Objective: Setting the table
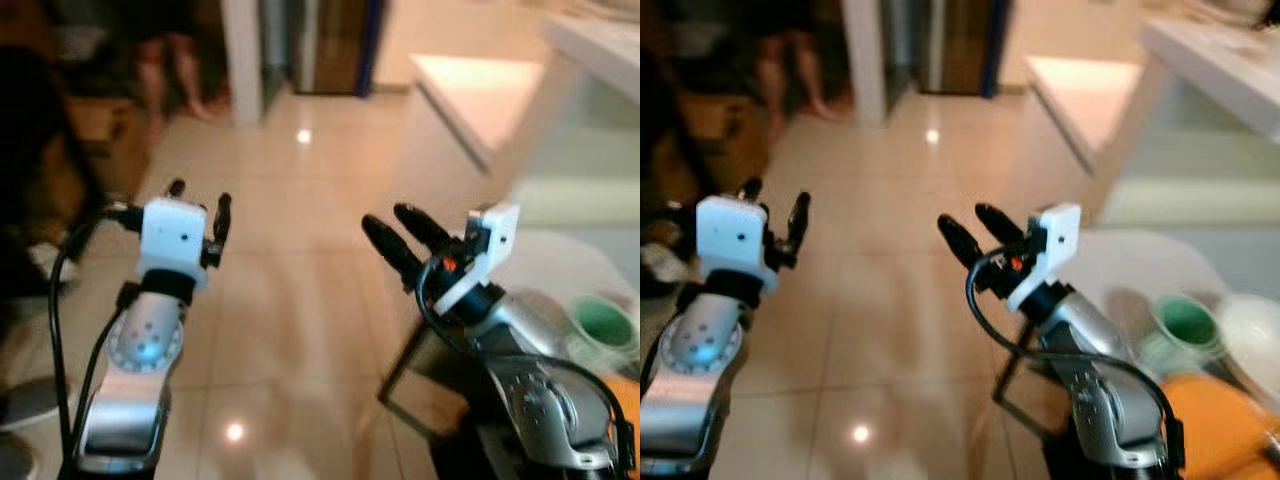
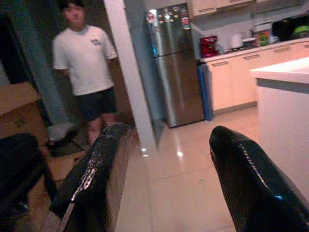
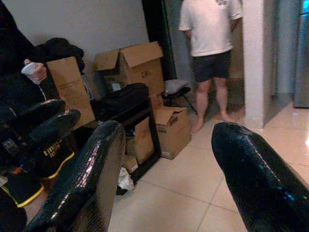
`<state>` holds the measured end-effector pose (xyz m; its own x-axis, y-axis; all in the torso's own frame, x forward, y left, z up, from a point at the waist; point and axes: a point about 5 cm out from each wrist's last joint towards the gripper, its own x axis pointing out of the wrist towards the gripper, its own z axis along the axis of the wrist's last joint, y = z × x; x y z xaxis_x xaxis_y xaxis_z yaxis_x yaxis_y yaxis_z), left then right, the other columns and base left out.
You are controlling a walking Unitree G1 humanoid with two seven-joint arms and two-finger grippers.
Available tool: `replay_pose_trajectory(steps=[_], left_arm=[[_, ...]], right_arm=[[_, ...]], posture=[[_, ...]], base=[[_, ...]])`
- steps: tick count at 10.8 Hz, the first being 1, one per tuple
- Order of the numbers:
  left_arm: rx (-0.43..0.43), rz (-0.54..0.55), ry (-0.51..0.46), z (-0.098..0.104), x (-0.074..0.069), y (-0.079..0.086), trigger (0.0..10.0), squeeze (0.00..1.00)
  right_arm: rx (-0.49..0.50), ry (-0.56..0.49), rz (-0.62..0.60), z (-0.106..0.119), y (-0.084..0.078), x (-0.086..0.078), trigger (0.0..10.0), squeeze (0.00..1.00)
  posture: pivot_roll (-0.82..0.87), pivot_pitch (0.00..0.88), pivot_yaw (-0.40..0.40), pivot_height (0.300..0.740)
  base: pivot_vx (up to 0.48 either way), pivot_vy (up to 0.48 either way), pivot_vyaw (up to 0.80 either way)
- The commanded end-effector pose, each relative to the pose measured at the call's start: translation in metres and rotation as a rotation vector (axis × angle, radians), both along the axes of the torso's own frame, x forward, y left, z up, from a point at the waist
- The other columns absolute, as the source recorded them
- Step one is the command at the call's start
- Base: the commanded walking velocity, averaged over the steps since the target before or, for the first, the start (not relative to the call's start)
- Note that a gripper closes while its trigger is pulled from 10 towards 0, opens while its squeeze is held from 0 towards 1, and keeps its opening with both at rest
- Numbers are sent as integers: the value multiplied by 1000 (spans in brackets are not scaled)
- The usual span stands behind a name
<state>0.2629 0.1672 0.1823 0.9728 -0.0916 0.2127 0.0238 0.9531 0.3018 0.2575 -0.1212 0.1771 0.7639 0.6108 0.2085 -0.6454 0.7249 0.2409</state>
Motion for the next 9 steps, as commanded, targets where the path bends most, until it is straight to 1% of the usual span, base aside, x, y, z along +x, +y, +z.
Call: replay_pose_trajectory(steps=[1, 3, 7, 9], left_arm=[[5, -31, -8, 1, -1, -8, 10000, 0], [4, -31, -7, 1, -2, -8, 10000, 0], [3, -41, -2, -1, -2, -11, 10000, 0], [-3, -51, 1, -2, -2, -13, 10000, 0]], right_arm=[[15, -11, -41, 1, -8, 0, 10000, 0], [34, -2, -44, 1, -8, -2, 10000, 0], [18, -11, -55, 0, -10, 0, 10000, 0], [-8, -13, -86, -1, -13, 3, 10000, 0]], posture=[[21, 0, -54, 740], [22, 0, -57, 740], [21, 0, -62, 740], [21, 0, -63, 740]], base=[[349, 0, 0], [349, 0, 0], [363, 0, 0], [409, 0, 0]])
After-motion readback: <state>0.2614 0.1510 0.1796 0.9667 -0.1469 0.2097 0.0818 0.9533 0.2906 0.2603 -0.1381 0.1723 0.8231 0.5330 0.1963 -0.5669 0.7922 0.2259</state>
